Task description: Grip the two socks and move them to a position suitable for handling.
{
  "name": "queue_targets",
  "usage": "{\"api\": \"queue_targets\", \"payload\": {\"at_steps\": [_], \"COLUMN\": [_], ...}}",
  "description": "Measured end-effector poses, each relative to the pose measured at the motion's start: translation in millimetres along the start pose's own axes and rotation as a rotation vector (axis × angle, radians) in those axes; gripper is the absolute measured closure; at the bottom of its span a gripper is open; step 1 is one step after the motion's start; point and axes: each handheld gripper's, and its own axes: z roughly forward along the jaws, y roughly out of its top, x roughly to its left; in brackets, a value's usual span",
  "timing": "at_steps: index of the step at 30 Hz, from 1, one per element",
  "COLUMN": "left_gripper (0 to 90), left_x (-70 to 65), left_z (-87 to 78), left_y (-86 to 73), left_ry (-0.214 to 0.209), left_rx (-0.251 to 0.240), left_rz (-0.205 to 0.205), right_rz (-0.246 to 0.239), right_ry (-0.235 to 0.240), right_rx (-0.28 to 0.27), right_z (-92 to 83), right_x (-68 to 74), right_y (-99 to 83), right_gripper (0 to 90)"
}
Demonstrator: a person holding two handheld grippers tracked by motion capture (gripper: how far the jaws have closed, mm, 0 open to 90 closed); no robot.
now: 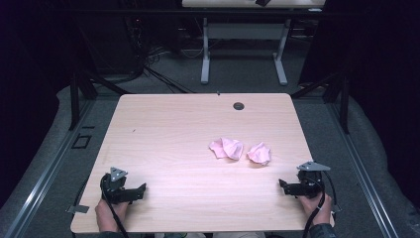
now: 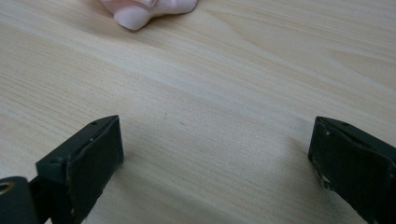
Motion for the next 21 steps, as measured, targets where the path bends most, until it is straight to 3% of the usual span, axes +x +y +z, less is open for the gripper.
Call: {"api": "queue_targets", "payload": {"at_steps": [21], "left_gripper": [3.6], "left_x": [0.8], "left_z": [-0.6], "left_y": [0.3], "left_ry": [0.007], "left_rx": [-0.003], "left_rz": [-0.005], "right_rz": [0.004], "right_ry": [-0.002], "right_rx": [0.009], "right_z": [0.8], "right_x": [0.9], "right_y": [0.8], "right_gripper": [0.0]}}
